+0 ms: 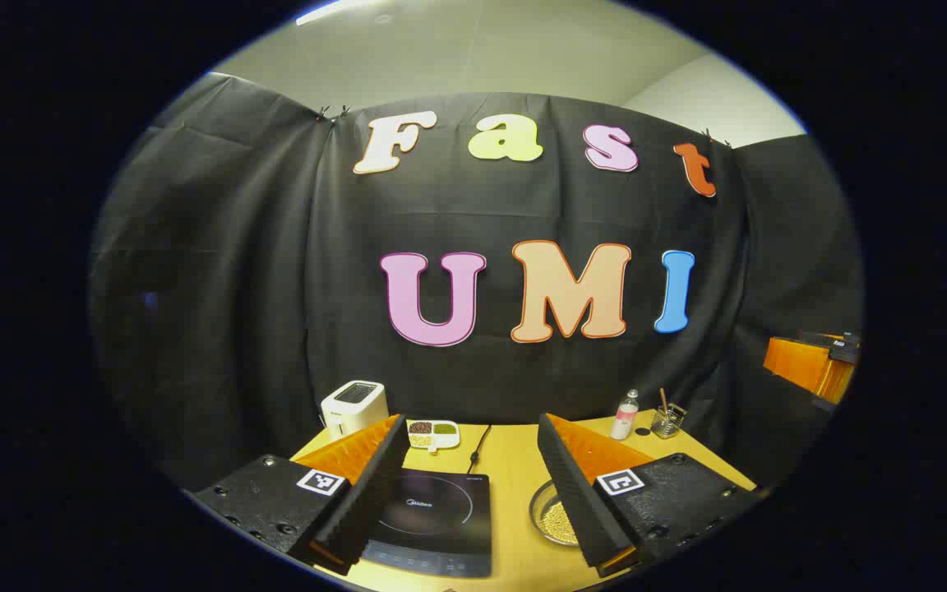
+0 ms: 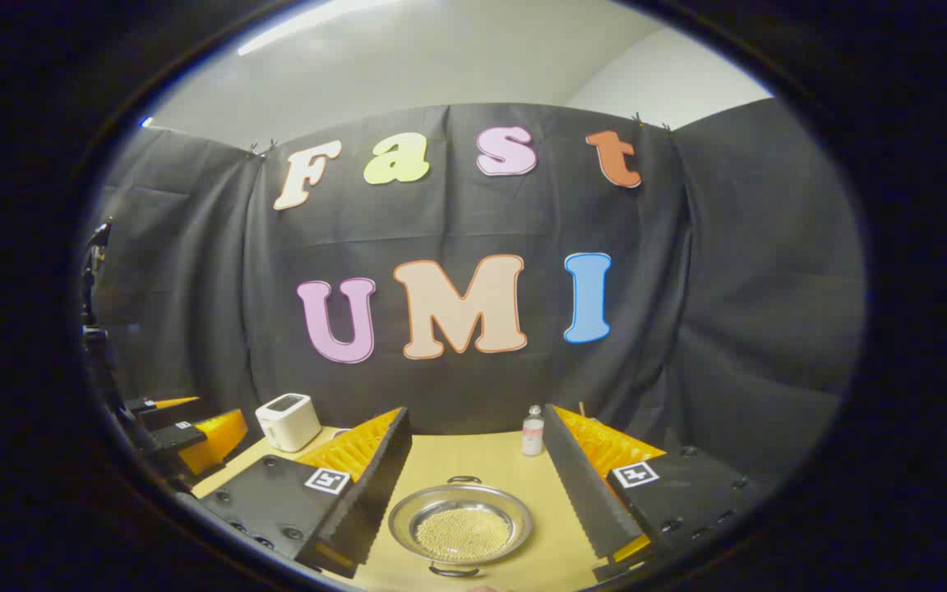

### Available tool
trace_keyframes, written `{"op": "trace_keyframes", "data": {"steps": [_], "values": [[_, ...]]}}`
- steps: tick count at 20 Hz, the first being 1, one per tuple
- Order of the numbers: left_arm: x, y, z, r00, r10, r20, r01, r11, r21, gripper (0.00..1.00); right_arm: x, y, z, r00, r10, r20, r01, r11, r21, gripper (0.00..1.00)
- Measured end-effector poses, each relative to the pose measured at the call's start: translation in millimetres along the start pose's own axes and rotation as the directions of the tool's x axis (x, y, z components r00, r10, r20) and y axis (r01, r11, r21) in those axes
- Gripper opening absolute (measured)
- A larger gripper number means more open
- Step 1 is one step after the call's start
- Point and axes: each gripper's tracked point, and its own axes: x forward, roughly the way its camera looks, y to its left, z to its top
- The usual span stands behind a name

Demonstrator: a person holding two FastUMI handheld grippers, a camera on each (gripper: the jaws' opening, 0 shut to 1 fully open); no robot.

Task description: First push the handle of the pot to place it horizontally, then grasp the pot with both hands and set it on the induction cooktop.

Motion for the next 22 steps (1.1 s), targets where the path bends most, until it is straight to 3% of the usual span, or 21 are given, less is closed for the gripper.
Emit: {"op": "trace_keyframes", "data": {"steps": [1,2,5,9,10,11,22], "values": [[1,-3,-3,1.000,0.000,-0.005,0.000,1.000,-0.010,0.92,3,-6,0,1.000,-0.004,0.001,0.004,1.000,-0.007,0.92],[2,-4,-5,1.000,0.005,-0.013,-0.005,1.000,-0.016,0.93,4,-10,-1,1.000,-0.008,-0.004,0.008,1.000,-0.016,0.99],[1,-4,-5,0.999,0.028,-0.015,-0.029,0.999,-0.018,0.96,7,-14,-5,1.000,0.008,-0.018,-0.008,1.000,-0.019,0.99],[-4,-8,-4,0.999,0.044,-0.010,-0.044,0.999,-0.016,0.92,10,-22,-9,1.000,0.004,-0.027,-0.005,1.000,-0.029,0.99],[-5,-8,-3,0.999,0.047,-0.009,-0.047,0.999,-0.008,0.95,10,-21,-10,1.000,0.009,-0.029,-0.010,1.000,-0.028,0.92],[-4,-9,-2,0.999,0.049,-0.006,-0.049,0.999,0.000,0.92,10,-21,-10,1.000,0.010,-0.029,-0.011,1.000,-0.029,0.92],[-14,-13,-7,0.999,0.036,-0.024,-0.035,0.999,0.007,0.95,1,-32,-17,0.998,-0.017,-0.055,0.016,1.000,-0.016,0.92]]}}
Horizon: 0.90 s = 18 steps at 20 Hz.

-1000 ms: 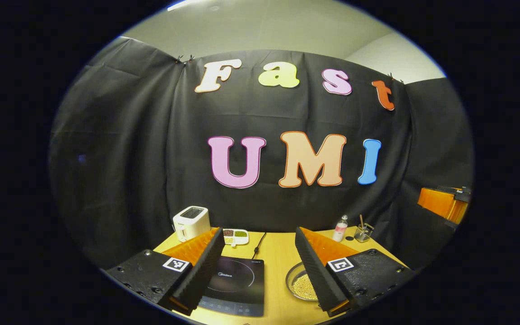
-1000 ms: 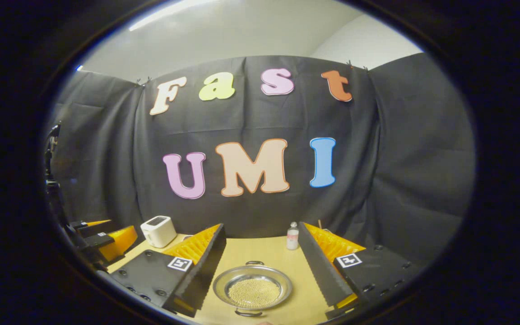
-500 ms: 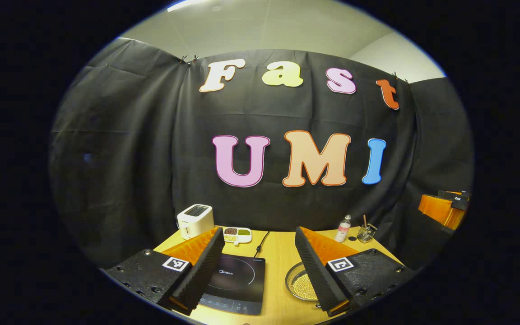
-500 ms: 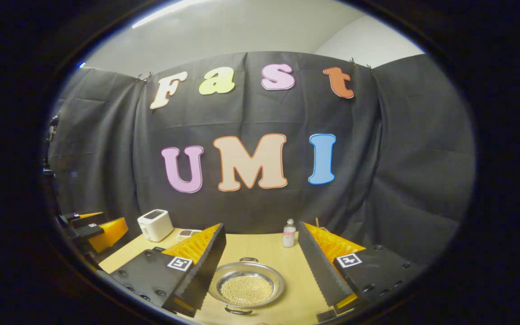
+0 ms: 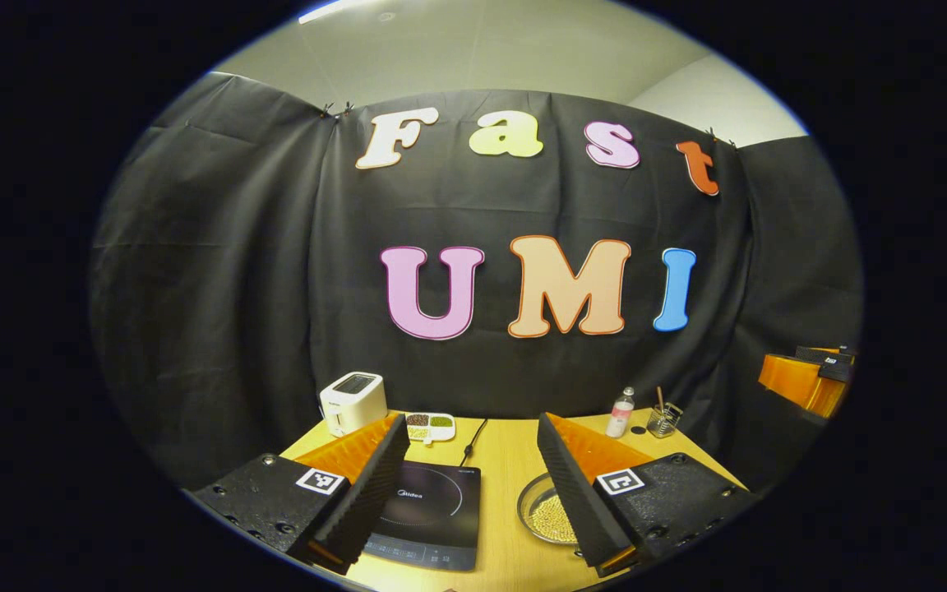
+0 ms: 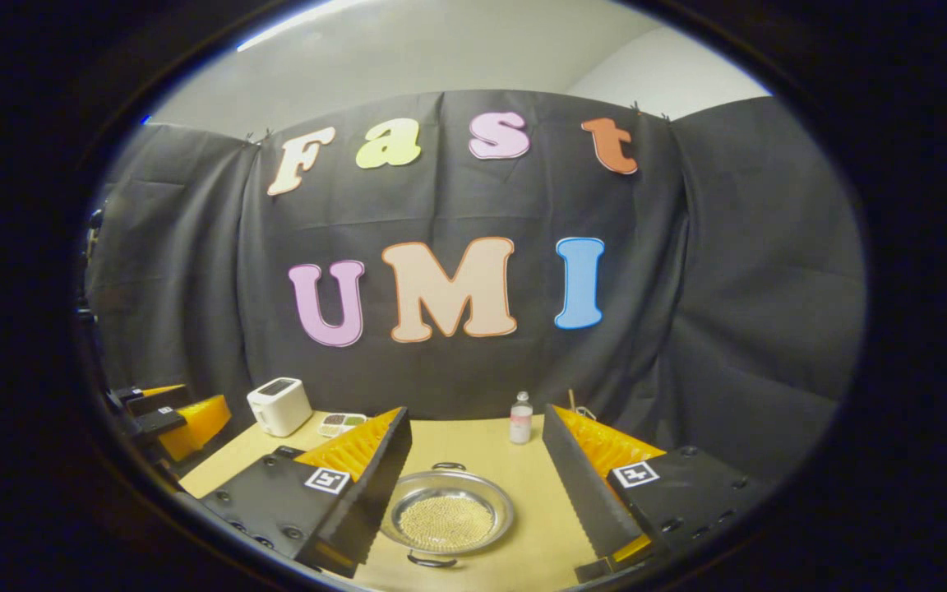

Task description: First push the handle of the pot to place it horizontally, then grasp the pot with both hands and set it on the induction cooktop.

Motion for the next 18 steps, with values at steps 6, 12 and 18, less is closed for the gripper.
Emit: {"op": "trace_keyframes", "data": {"steps": [6,12,18], "values": [[-7,14,-3,1.000,0.029,0.001,-0.029,1.000,0.001,0.92,4,10,-19,0.999,0.026,-0.048,-0.024,0.999,0.038,0.92],[-10,19,-10,0.999,0.048,-0.014,-0.048,0.999,-0.003,0.92,8,33,-48,0.990,0.080,-0.116,-0.076,0.996,0.039,0.84],[-10,25,-17,0.997,0.061,-0.037,-0.061,0.998,-0.003,0.96,15,49,-79,0.970,0.139,-0.202,-0.128,0.990,0.066,0.34]]}}
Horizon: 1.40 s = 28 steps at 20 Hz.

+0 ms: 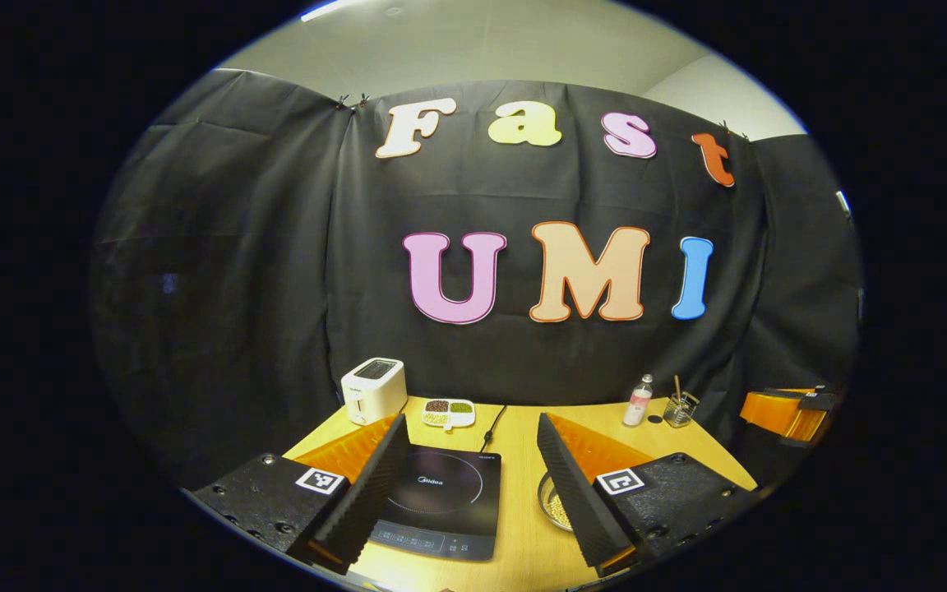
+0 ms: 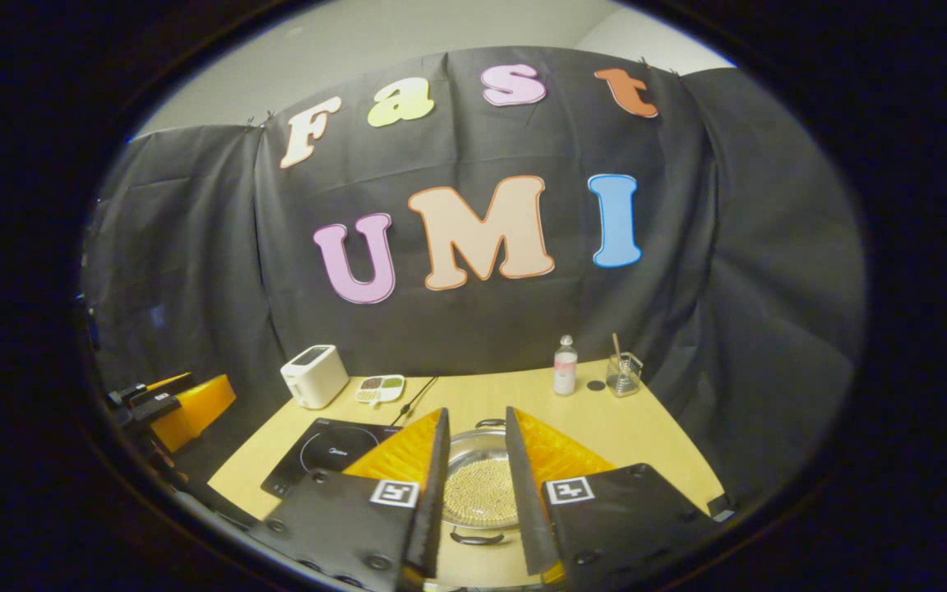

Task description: First push the handle of the pot to place it horizontally, then grasp the pot with both hands and set it on the induction cooktop.

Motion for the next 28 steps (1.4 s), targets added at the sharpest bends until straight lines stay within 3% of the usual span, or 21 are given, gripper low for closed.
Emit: {"op": "trace_keyframes", "data": {"steps": [1,7,8,9,10,11,13,18,19,20,26,28], "values": [[-1,1,-2,1.000,0.003,-0.003,-0.003,1.000,-0.001,0.96,1,0,-7,1.000,0.004,-0.016,-0.004,1.000,-0.014,0.27],[-1,5,-4,1.000,0.020,-0.005,-0.020,1.000,0.008,0.96,9,12,-25,0.996,0.052,-0.066,-0.056,0.997,-0.050,0.27],[-1,5,-4,1.000,0.021,-0.006,-0.021,1.000,0.011,0.96,10,14,-29,0.995,0.056,-0.076,-0.060,0.997,-0.048,0.38],[-1,6,-4,1.000,0.023,-0.006,-0.023,1.000,0.015,0.96,15,10,-28,0.996,0.041,-0.081,-0.044,0.998,-0.046,0.27],[-1,6,-4,1.000,0.026,-0.007,-0.026,1.000,0.018,0.96,19,5,-36,0.996,0.036,-0.082,-0.036,0.999,-0.003,0.27],[-1,7,-4,1.000,0.028,-0.006,-0.028,0.999,0.019,0.96,12,19,-42,0.992,0.070,-0.106,-0.068,0.997,0.027,0.06],[-2,8,-7,0.999,0.031,-0.010,-0.030,0.999,0.021,0.96,19,22,-61,0.986,0.075,-0.147,-0.069,0.997,0.047,0.00],[-4,14,-13,0.999,0.045,-0.027,-0.044,0.999,0.029,0.96,30,24,-110,0.965,0.083,-0.248,-0.069,0.995,0.066,0.00],[-4,16,-15,0.998,0.048,-0.031,-0.047,0.999,0.028,0.92,36,19,-124,0.960,0.061,-0.275,-0.048,0.997,0.053,0.07],[-4,18,-16,0.998,0.052,-0.035,-0.051,0.998,0.029,0.93,26,10,-131,0.958,0.031,-0.287,-0.014,0.998,0.062,0.00],[-7,32,-24,0.995,0.079,-0.053,-0.077,0.996,0.043,0.92,47,14,-195,0.912,0.046,-0.407,-0.019,0.997,0.072,0.00],[-7,35,-27,0.994,0.086,-0.061,-0.083,0.996,0.045,0.96,49,20,-212,0.895,0.066,-0.440,-0.035,0.996,0.078,0.00]]}}
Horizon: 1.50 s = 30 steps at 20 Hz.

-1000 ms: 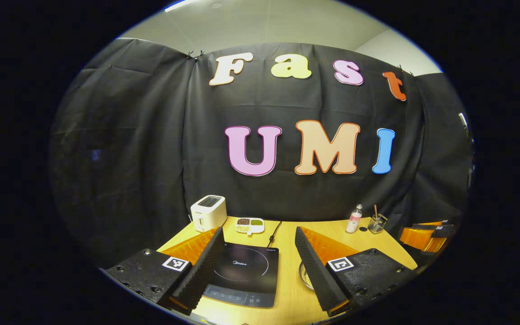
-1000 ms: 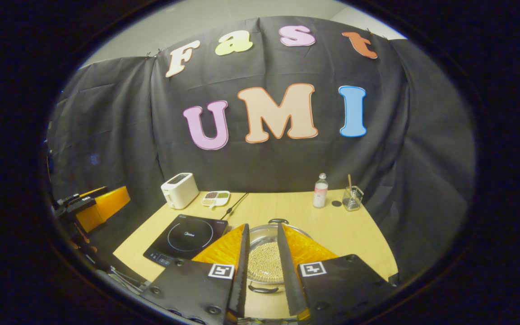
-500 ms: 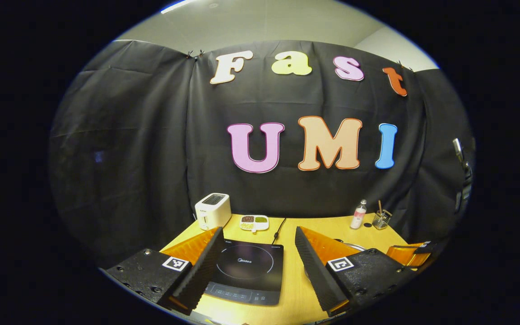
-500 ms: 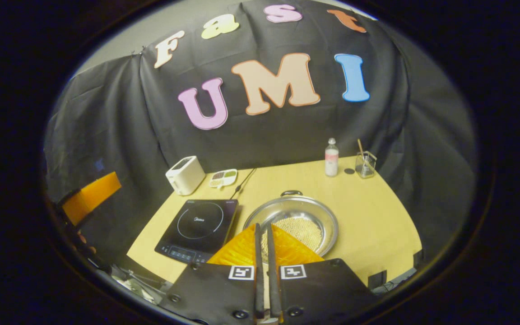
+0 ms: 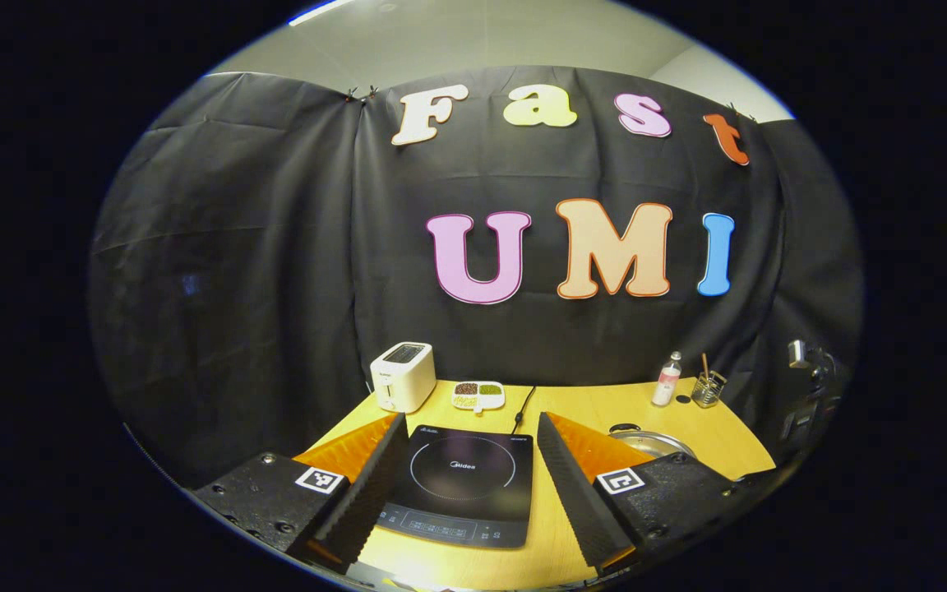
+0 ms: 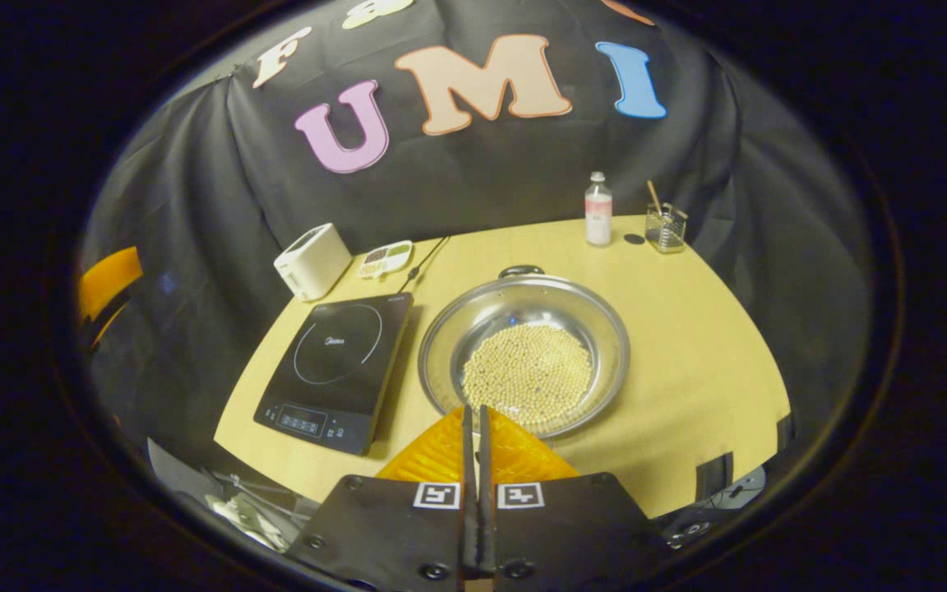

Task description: First push the handle of the pot to place it horizontally, then grasp the pot with both hands and set it on the induction cooktop.

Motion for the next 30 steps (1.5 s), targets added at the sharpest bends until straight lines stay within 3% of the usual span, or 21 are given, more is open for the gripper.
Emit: {"op": "trace_keyframes", "data": {"steps": [5,8,16,23,26,29,30], "values": [[2,6,-6,1.000,0.010,-0.013,-0.010,1.000,0.008,0.93,26,8,-29,0.995,0.027,-0.099,-0.027,1.000,0.000,0.03],[4,6,-9,1.000,0.008,-0.022,-0.008,1.000,0.003,0.96,40,20,-45,0.987,0.065,-0.146,-0.066,0.998,-0.001,0.03],[11,14,-34,0.995,0.018,-0.098,-0.025,0.997,-0.079,0.94,65,28,-71,0.958,0.106,-0.267,-0.109,0.994,0.001,0.03],[14,23,-32,0.993,0.059,-0.102,-0.064,0.997,-0.044,0.96,82,6,-87,0.935,0.041,-0.353,-0.042,0.999,0.006,0.02],[19,17,-31,0.993,0.052,-0.102,-0.057,0.997,-0.043,0.96,86,-4,-89,0.928,0.048,-0.368,-0.038,0.999,0.036,0.00],[19,7,-33,0.993,0.034,-0.109,-0.040,0.997,-0.059,0.92,86,-23,-86,0.926,0.005,-0.377,0.003,1.000,0.023,0.00],[19,5,-33,0.993,0.031,-0.110,-0.038,0.997,-0.063,0.96,88,-30,-85,0.927,-0.009,-0.376,0.019,1.000,0.024,0.03]]}}
